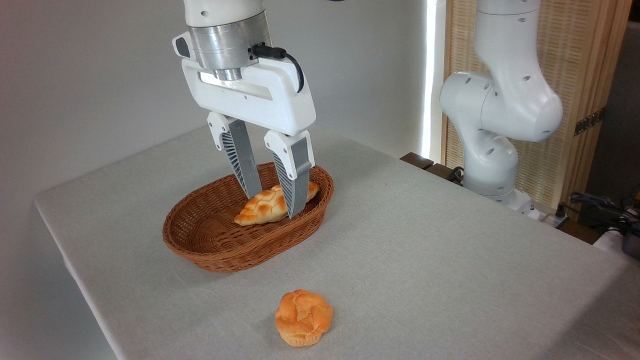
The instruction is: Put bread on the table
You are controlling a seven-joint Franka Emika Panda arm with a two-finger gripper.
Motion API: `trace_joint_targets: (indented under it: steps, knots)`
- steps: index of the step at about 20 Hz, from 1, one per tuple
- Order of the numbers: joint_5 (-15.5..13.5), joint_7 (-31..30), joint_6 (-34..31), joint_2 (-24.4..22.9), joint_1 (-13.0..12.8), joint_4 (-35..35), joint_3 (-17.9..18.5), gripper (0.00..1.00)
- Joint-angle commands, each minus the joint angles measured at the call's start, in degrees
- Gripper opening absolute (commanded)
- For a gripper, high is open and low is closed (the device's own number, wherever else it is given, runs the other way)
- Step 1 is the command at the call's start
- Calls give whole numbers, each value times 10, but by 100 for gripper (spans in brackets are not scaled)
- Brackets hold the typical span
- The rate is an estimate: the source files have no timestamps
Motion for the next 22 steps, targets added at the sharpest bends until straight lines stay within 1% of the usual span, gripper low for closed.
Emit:
trace_joint_targets:
  steps: [1,9,11,12,14,15,16,17,19,20,22]
  knots:
    - [-5,4,-9,-1,1,13,-3,100]
    - [-10,2,-11,-10,-1,11,-4,100]
    - [-11,2,-12,-16,-7,1,-5,100]
    - [-15,1,-11,-28,-9,-16,-5,100]
    - [-47,-1,-10,-53,-14,-48,-4,100]
    - [-62,-1,-9,-59,-22,-59,-4,100]
    - [-70,-1,-9,-61,-33,-64,-3,100]
    - [-71,-2,-9,-66,-42,-75,-3,100]
    - [-71,-1,-1,-86,-70,-116,-2,100]
    - [-71,0,13,-100,-86,-142,-2,100]
    - [-70,0,61,-123,-126,-197,0,100]
